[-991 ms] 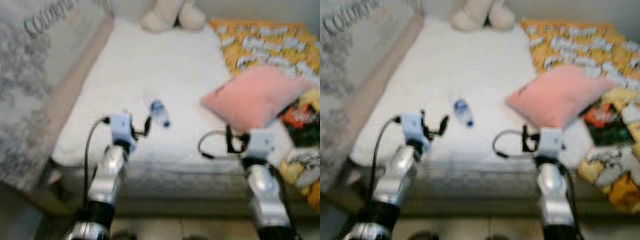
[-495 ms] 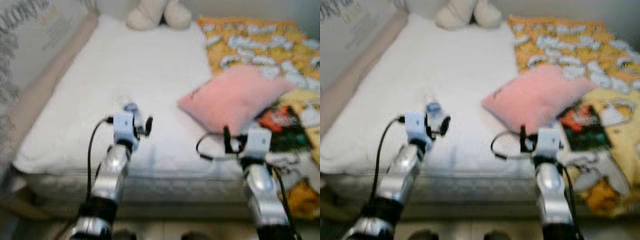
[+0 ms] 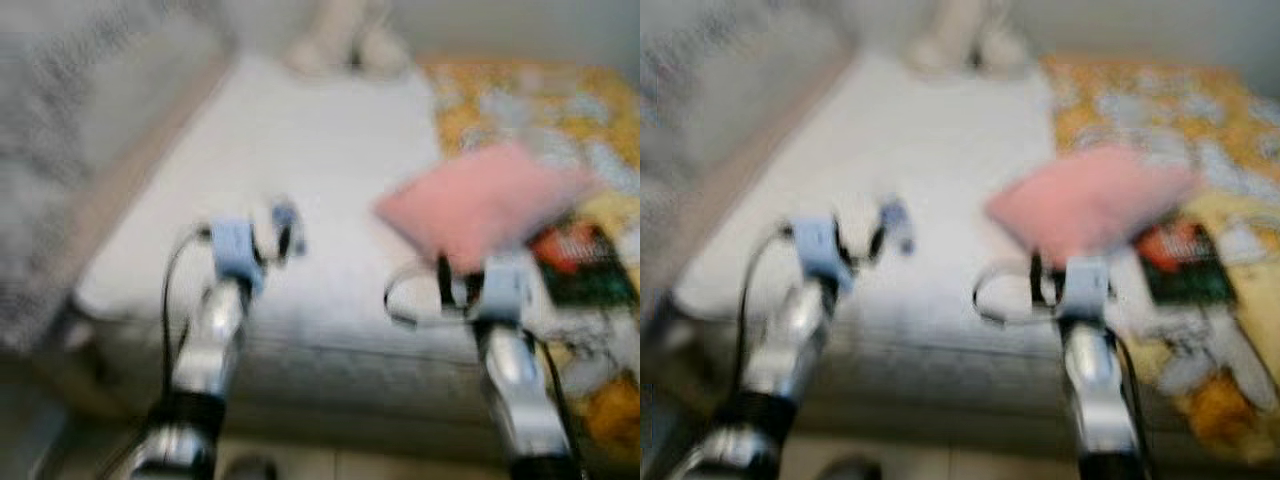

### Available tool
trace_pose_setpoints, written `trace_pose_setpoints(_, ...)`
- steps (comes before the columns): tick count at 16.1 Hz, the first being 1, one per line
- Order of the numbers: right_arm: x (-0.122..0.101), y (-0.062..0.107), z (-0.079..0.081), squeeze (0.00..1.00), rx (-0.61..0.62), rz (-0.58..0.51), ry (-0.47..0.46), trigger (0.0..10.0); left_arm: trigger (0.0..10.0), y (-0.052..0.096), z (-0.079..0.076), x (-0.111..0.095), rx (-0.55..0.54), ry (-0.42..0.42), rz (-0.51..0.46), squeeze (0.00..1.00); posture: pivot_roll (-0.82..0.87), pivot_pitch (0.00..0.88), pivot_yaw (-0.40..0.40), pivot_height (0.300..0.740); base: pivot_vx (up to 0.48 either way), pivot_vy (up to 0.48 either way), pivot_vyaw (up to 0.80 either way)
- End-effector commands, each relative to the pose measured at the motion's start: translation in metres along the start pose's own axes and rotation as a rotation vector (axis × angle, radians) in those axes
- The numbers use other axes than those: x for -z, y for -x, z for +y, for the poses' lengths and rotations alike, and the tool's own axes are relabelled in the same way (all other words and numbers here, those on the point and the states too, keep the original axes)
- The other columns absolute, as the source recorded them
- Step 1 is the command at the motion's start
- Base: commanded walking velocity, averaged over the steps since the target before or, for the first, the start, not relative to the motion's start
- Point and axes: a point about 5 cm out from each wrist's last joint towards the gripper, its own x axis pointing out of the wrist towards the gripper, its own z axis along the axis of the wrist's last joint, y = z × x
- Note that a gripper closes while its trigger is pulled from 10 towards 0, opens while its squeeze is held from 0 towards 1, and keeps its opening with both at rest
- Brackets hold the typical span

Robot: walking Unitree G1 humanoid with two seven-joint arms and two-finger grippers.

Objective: Clean up the room

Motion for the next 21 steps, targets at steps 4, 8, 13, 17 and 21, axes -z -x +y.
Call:
trace_pose_setpoints(4,-0.002,-0.001,0.004,0.00,-0.008,-0.010,0.000,10.0,10.0,-0.007,-0.002,-0.008,0.024,-0.014,-0.017,0.00,0.00,0.000,0.001,0.700,0.480,0.000,0.00)
trace_pose_setpoints(8,-0.001,0.007,0.002,0.00,-0.006,-0.013,-0.010,10.0,10.0,-0.022,-0.012,-0.012,0.089,-0.059,0.013,0.00,-0.01,0.000,0.006,0.700,0.480,0.000,0.00)
trace_pose_setpoints(13,0.000,0.038,0.002,0.00,-0.009,-0.006,-0.028,10.0,10.0,-0.056,-0.024,-0.027,0.069,-0.147,0.141,0.00,-0.08,0.000,0.008,0.700,0.096,0.000,0.00)
trace_pose_setpoints(17,-0.022,0.057,0.000,0.00,0.004,-0.047,-0.009,10.0,10.0,-0.070,-0.032,-0.040,0.047,-0.072,0.195,0.00,-0.16,0.013,0.027,0.700,0.000,0.000,0.00)
trace_pose_setpoints(21,-0.019,0.076,-0.003,0.00,0.025,0.001,-0.002,10.0,10.0,-0.073,-0.022,-0.043,-0.042,-0.060,0.241,0.00,-0.19,0.061,0.039,0.700,0.000,0.000,0.00)
